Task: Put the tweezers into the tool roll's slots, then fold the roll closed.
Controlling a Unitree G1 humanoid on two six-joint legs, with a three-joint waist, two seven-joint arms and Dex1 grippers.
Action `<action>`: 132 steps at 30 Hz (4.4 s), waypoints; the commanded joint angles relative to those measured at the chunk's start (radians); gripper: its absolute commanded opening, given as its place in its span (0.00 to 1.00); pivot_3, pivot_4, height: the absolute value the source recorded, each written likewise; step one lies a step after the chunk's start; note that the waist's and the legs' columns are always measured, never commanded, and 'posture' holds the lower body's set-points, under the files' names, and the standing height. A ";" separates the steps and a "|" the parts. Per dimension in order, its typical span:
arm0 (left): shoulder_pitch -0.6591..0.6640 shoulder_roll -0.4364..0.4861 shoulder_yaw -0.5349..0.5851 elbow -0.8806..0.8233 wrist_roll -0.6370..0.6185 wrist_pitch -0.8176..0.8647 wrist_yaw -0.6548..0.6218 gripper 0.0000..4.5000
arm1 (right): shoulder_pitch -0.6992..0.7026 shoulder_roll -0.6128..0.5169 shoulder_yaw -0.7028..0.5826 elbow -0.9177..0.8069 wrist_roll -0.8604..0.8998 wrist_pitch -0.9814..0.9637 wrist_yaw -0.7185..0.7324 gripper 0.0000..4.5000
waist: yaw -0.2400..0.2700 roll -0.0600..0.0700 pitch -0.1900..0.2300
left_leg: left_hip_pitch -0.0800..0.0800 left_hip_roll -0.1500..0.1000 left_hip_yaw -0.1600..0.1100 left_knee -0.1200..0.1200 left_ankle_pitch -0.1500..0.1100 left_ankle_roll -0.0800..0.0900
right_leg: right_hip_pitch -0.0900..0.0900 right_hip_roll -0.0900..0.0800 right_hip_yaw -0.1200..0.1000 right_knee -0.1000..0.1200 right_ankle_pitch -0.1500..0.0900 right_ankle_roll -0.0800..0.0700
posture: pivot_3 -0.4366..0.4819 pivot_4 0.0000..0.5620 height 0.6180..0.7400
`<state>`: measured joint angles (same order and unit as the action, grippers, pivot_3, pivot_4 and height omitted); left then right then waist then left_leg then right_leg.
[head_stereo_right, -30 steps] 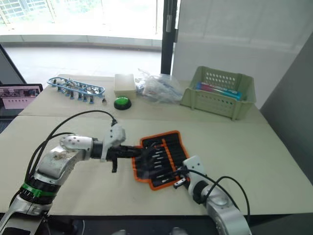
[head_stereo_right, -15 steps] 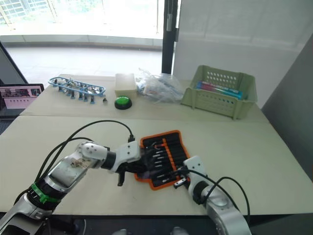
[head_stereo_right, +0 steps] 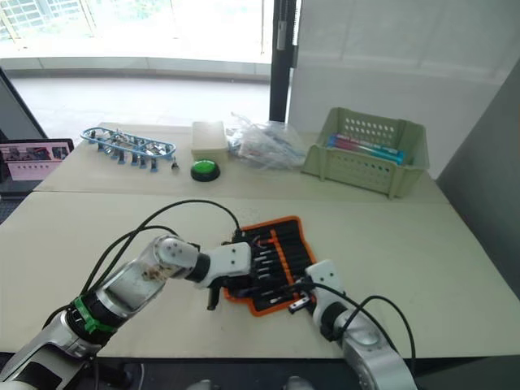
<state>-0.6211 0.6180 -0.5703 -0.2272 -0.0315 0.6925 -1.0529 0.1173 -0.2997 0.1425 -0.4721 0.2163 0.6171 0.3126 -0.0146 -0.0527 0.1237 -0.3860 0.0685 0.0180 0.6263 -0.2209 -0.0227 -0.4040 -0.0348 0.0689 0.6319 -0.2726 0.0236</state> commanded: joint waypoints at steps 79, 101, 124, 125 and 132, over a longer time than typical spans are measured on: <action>0.791 0.174 0.987 -0.052 -0.451 -0.488 -0.197 1.00 | -0.089 -0.156 0.390 -0.107 -0.394 -0.402 0.172 0.89 | -0.003 0.013 0.019 | -0.003 0.000 -0.012 0.006 0.000 -0.001 | -0.003 0.008 0.003 0.014 -0.011 -0.010 | 0.48 0.27 0.98; 0.731 0.191 0.916 -0.028 -0.426 -0.498 -0.107 1.00 | -0.237 0.065 0.490 0.118 -0.750 -0.365 0.086 0.51 | -0.003 0.012 0.019 | -0.005 0.000 -0.012 0.006 0.000 -0.001 | -0.005 0.009 0.003 0.017 -0.005 -0.013 | 0.48 0.27 0.98; 0.052 0.057 0.459 0.725 -0.166 -1.122 -0.499 1.00 | -0.129 -0.260 0.243 0.087 -0.384 -0.806 0.319 0.01 | 0.006 0.013 0.020 | -0.005 -0.001 -0.013 0.013 0.000 -0.001 | -0.001 0.011 0.002 0.017 -0.004 -0.011 | 0.48 0.27 0.98; -0.006 0.024 0.428 0.804 -0.142 -1.202 -0.529 1.00 | -0.128 -0.272 0.234 0.094 -0.373 -0.823 0.326 0.01 | 0.006 0.013 0.020 | -0.006 -0.001 -0.013 0.014 0.000 -0.001 | -0.001 0.011 0.002 0.017 -0.004 -0.011 | 0.48 0.27 0.98; -0.305 -0.155 0.299 1.258 -0.020 -1.576 -0.561 1.00 | -0.129 -0.279 0.207 0.108 -0.384 -0.847 0.327 0.01 | 0.001 0.012 0.020 | -0.011 -0.003 -0.015 0.018 0.000 0.000 | -0.002 0.011 0.003 0.017 -0.002 -0.009 | 0.48 0.27 0.98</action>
<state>-0.8837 0.4734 -0.2661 0.9689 -0.0697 -0.8150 -1.6095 -0.0119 -0.5826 0.3750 -0.3409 -0.1736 -0.2144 0.6486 -0.0135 -0.0411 0.1442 -0.3978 0.0657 0.0025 0.6448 -0.2209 -0.0231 -0.4057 -0.0234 0.0720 0.6486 -0.2748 0.0147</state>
